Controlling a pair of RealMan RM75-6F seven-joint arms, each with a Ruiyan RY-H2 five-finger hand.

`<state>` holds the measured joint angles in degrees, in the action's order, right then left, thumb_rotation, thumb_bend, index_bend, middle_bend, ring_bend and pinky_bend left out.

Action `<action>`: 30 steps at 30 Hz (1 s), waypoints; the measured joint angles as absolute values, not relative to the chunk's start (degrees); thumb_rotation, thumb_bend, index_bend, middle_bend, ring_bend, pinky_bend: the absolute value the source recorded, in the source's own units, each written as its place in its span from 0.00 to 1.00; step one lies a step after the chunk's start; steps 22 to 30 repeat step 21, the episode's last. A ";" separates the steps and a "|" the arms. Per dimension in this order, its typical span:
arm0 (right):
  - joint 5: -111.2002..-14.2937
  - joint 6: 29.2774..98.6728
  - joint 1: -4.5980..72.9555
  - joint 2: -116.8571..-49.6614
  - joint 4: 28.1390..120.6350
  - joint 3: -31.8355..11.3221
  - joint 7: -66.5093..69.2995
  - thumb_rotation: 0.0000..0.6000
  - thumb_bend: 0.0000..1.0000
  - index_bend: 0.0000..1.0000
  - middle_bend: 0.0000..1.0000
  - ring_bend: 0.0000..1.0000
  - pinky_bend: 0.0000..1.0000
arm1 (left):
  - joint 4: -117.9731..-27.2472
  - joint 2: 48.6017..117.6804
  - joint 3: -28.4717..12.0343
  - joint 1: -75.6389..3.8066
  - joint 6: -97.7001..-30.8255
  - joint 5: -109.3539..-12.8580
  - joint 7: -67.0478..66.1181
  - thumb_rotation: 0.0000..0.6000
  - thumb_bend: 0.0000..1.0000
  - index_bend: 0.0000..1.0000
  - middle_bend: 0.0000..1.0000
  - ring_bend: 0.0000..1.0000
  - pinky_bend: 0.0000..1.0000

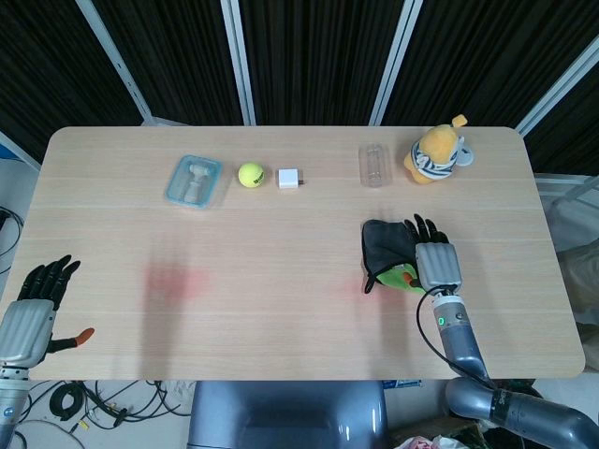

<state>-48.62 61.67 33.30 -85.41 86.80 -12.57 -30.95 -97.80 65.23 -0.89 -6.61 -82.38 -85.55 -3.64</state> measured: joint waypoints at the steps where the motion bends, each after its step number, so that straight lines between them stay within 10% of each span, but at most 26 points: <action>1: -48.84 62.32 32.95 -84.62 87.87 -12.34 -31.14 1.00 0.12 0.00 0.00 0.00 0.18 | -97.77 65.23 -0.86 -6.62 -82.34 -85.60 -3.68 1.00 0.01 0.00 0.00 0.00 0.00; 17: -78.39 84.27 13.89 -62.59 101.13 1.22 -17.40 1.00 0.06 0.00 0.00 0.00 0.16 | -96.36 65.55 -0.83 -6.30 -83.93 -87.13 -5.23 1.00 0.01 0.00 0.00 0.00 0.00; 30: -84.32 91.09 8.41 -60.58 99.22 4.28 -13.35 1.00 0.05 0.00 0.00 0.00 0.16 | -95.90 65.56 -1.00 -6.23 -84.05 -86.86 -6.01 1.00 0.01 0.00 0.00 0.00 0.00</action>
